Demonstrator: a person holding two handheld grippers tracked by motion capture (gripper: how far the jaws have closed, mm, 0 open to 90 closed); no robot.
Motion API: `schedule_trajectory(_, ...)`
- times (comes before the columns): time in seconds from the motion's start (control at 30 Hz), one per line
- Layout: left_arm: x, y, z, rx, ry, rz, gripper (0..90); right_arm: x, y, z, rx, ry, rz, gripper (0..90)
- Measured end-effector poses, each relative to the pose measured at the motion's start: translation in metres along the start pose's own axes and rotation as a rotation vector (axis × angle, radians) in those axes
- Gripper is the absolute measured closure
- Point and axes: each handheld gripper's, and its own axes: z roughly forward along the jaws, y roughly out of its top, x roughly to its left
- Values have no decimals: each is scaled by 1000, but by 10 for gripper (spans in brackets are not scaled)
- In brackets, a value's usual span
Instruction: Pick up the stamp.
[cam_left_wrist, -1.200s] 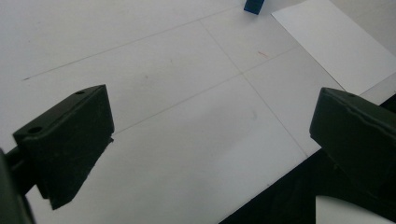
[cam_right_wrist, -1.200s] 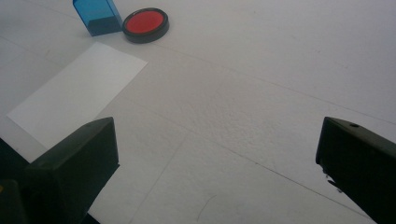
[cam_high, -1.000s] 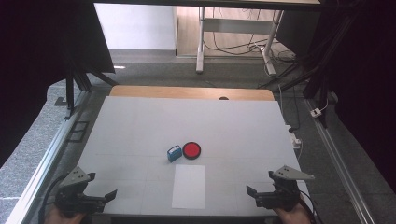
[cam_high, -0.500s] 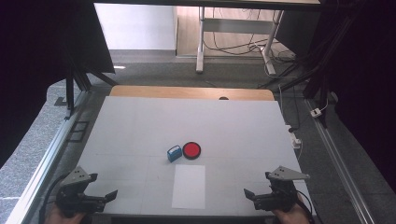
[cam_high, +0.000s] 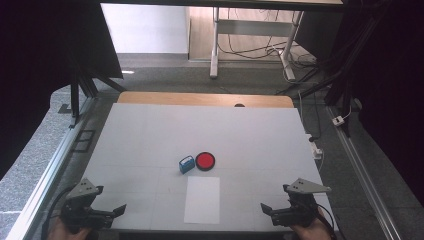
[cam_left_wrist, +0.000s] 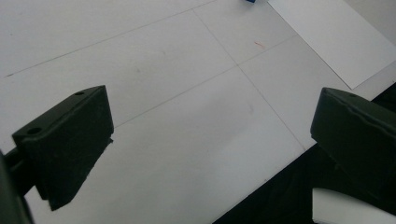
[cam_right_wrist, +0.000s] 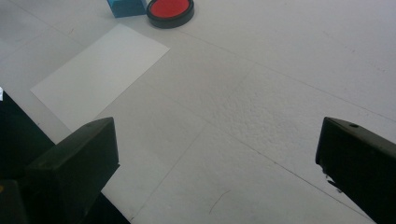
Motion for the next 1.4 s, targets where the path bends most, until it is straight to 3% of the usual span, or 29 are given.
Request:
schedule_trajectory(0.43,0,7,-3,-47,-43,9,0,0,0,1,13,8,-4,0)
schedule_trajectory(0.63,-2,11,-1,-80,-76,65,0,1,1,1,15,13,-10,0)
schedule_trajectory(0.73,-2,14,0,-89,-92,74,0,1,1,1,16,15,-13,0)
schedule_trajectory(0.93,0,19,5,-90,-127,68,0,3,1,2,18,15,-31,0)
schedule_trajectory(1.4,-3,34,28,-70,-178,121,0,3,1,2,20,11,-35,0)
